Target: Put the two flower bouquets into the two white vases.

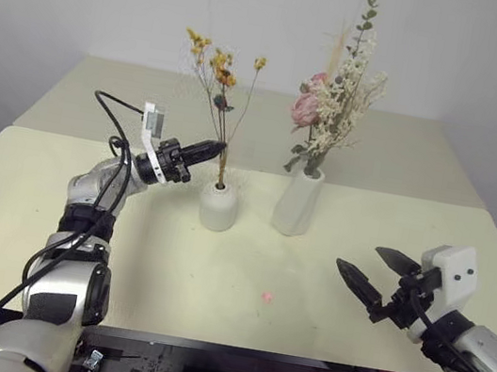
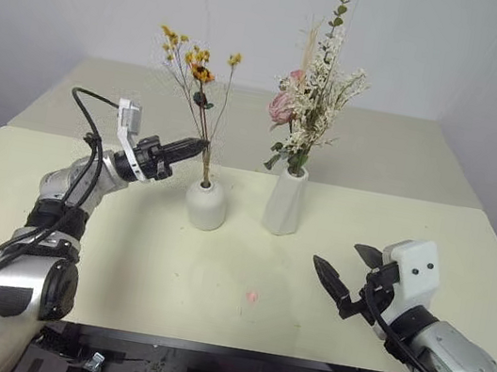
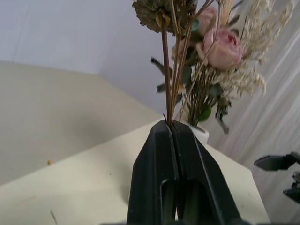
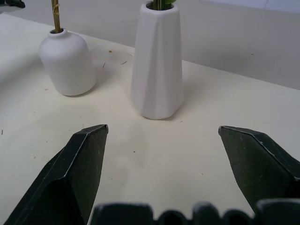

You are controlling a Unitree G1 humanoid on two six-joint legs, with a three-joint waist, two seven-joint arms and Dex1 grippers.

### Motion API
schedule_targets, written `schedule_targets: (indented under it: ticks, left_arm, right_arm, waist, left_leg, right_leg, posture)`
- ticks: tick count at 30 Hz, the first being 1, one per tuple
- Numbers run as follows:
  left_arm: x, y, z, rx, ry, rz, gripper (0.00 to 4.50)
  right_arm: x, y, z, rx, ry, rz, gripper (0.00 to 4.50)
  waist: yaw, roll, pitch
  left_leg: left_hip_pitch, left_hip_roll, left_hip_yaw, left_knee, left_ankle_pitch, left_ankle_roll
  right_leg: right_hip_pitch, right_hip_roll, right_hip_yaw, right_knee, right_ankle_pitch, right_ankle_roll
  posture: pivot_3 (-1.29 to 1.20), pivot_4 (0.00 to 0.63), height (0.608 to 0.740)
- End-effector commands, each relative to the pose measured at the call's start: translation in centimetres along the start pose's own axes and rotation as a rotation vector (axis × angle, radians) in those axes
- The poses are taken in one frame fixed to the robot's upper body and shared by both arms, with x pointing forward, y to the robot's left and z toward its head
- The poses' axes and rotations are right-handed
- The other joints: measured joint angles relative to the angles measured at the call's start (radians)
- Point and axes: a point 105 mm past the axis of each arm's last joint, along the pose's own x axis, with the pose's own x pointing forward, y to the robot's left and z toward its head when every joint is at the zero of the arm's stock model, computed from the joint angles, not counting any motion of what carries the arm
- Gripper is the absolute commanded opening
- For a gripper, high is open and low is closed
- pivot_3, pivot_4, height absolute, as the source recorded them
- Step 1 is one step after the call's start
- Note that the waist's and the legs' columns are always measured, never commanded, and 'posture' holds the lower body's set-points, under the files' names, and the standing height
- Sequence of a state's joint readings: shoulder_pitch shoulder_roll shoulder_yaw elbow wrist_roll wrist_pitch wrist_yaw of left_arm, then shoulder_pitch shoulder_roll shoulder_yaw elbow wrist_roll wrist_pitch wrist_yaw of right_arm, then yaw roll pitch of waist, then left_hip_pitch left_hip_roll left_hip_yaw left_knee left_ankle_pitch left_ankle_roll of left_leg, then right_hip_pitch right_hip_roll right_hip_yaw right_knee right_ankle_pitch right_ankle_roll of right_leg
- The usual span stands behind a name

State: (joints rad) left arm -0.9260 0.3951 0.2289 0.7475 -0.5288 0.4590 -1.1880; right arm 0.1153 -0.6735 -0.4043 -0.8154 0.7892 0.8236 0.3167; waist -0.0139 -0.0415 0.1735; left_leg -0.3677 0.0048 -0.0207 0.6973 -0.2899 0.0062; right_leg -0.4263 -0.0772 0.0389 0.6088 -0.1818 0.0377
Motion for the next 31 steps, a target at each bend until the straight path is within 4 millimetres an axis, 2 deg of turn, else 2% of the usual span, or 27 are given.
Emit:
schedule_targets:
  ticks: [1, 2, 5, 11, 15, 19, 23, 26, 31]
  left_arm:
    - [0.1, -0.8, 0.9, 0.068, 0.004, -0.039, 0.03]
    - [0.0, -0.9, 0.8, 0.065, 0.010, -0.041, 0.03]
    - [-0.3, -0.8, 0.0, 0.066, 0.051, -0.038, 0.54]
    - [-1.1, -0.6, -0.9, 0.113, 0.105, -0.027, 2.22]
    - [-3.8, 0.0, 0.3, 0.156, 0.136, 0.042, 3.38]
    - [-8.1, -0.4, 2.4, 0.165, 0.117, 0.086, 3.38]
    - [-11.1, -1.6, 4.3, 0.187, 0.094, 0.103, 3.38]
    - [-12.2, -3.1, 5.2, 0.237, 0.126, 0.061, 3.38]
    - [-12.1, -3.9, 5.8, 0.309, 0.175, 0.052, 3.38]
  right_arm:
    - [-0.2, 0.2, 1.3, -0.042, -0.058, 0.001, 4.50]
    - [-0.2, 0.2, 1.3, -0.044, -0.057, 0.002, 4.50]
    - [-0.1, 0.1, 1.3, -0.047, -0.057, 0.005, 4.50]
    - [0.0, 0.0, 1.4, -0.052, -0.054, 0.008, 4.50]
    - [-0.1, 0.0, 1.4, -0.054, -0.054, 0.002, 4.50]
    - [-0.8, -0.3, 1.3, -0.051, -0.049, -0.023, 4.50]
    - [-1.6, -1.2, 1.1, -0.060, -0.034, -0.064, 4.50]
    - [-2.6, -1.9, 1.1, -0.064, -0.028, -0.076, 4.50]
    - [-3.3, -3.0, 0.9, -0.074, -0.014, -0.084, 4.50]
  waist:
    - [0.001, 0.000, 0.000]
    - [0.001, 0.000, 0.000]
    - [0.001, 0.000, 0.000]
    - [0.000, 0.000, 0.000]
    - [-0.005, 0.000, 0.000]
    - [-0.010, 0.000, 0.000]
    - [0.000, 0.001, 0.000]
    - [0.008, 0.001, 0.000]
    - [0.012, 0.001, 0.000]
  left_leg:
    - [0.000, 0.000, 0.000, 0.000, 0.000, 0.000]
    - [0.000, 0.000, 0.000, 0.000, 0.000, 0.000]
    - [0.000, 0.000, 0.000, 0.000, 0.000, 0.000]
    - [0.000, 0.000, 0.000, 0.000, 0.000, 0.000]
    - [0.000, 0.000, 0.000, 0.000, 0.000, 0.000]
    - [0.000, 0.002, 0.000, -0.001, 0.000, 0.000]
    - [0.000, 0.003, 0.000, -0.001, 0.000, 0.000]
    - [0.000, 0.003, 0.000, 0.000, 0.000, 0.000]
    - [0.001, 0.003, 0.001, 0.000, 0.000, 0.000]
  right_leg:
    - [0.000, 0.000, 0.000, 0.000, 0.000, 0.000]
    - [0.000, 0.000, 0.000, 0.000, 0.000, 0.000]
    - [0.000, 0.000, 0.000, 0.000, 0.000, 0.000]
    - [0.000, 0.000, 0.000, 0.000, 0.000, 0.000]
    - [0.000, 0.000, 0.000, 0.000, 0.000, 0.000]
    - [-0.002, 0.001, 0.000, 0.001, 0.000, 0.000]
    - [-0.002, 0.001, 0.000, 0.001, -0.001, -0.001]
    - [-0.001, 0.001, -0.001, 0.001, -0.001, 0.000]
    - [0.000, 0.001, -0.001, 0.001, -0.002, 0.000]
  posture:
    - [0.00, 0.150, 0.740]
    - [0.00, 0.150, 0.740]
    - [0.00, 0.150, 0.740]
    - [0.00, 0.150, 0.740]
    - [0.00, 0.150, 0.740]
    - [0.00, 0.150, 0.740]
    - [0.00, 0.150, 0.740]
    - [0.00, 0.150, 0.740]
    - [0.00, 0.150, 0.740]
